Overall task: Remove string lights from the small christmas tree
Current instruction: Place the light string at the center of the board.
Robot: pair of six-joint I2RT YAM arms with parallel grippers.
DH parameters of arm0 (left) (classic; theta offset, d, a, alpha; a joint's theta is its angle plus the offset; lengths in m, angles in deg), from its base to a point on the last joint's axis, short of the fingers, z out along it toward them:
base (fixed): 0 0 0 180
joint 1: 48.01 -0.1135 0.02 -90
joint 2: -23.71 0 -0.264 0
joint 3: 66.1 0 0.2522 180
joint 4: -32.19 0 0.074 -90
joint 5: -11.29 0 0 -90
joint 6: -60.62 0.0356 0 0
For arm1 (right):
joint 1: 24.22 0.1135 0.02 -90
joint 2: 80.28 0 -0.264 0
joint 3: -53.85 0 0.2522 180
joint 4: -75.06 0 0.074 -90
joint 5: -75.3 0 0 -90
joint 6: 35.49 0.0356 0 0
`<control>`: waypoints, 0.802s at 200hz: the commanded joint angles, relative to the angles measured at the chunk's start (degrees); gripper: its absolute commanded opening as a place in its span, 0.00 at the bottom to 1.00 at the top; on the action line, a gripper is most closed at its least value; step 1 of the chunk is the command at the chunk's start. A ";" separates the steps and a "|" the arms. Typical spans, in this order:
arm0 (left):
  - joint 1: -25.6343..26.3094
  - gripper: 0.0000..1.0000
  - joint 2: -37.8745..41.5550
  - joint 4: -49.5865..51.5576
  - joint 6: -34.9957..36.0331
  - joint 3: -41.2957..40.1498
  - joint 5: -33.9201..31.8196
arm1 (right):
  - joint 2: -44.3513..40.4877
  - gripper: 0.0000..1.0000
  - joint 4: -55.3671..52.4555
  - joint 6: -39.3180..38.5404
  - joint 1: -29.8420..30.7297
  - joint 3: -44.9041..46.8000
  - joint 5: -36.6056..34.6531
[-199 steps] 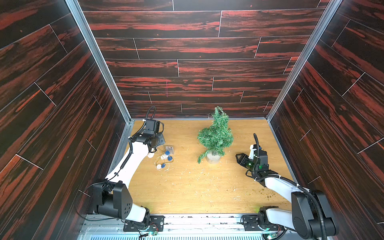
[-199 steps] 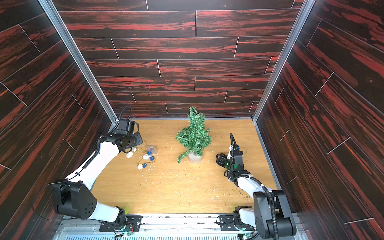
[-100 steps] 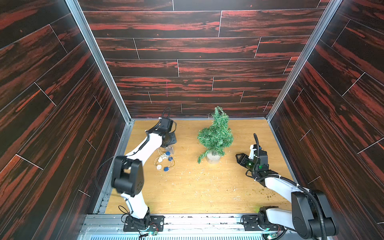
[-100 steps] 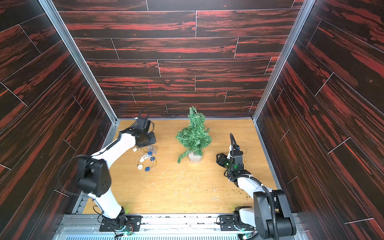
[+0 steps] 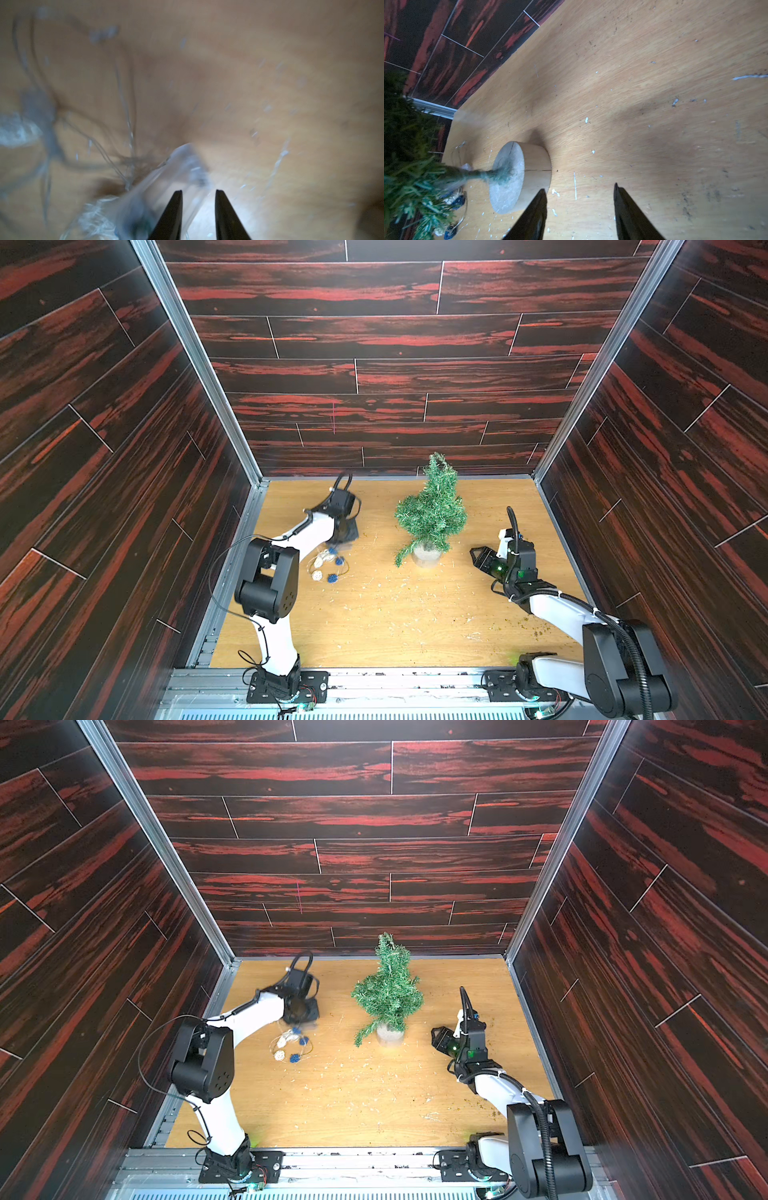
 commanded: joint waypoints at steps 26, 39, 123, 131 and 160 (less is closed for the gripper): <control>0.50 0.30 15.41 -5.17 -4.19 -12.58 -2.31 | 0.85 0.55 1.00 0.79 -0.27 -0.74 1.46; 0.50 0.30 18.12 -5.68 -4.28 -14.15 -3.30 | 0.59 0.55 0.88 0.54 -0.32 -0.61 0.87; 0.50 1.00 25.32 -6.61 8.96 -11.25 -6.23 | -6.83 0.59 -1.73 -0.92 -0.32 1.61 -8.38; 0.50 1.00 26.36 -8.32 9.40 -12.85 -8.05 | -7.90 0.60 -1.93 -0.51 -0.32 1.93 -9.79; 0.50 1.00 29.68 -12.98 8.64 -18.00 -11.55 | -9.53 0.80 -3.08 -0.59 -0.36 2.38 -13.00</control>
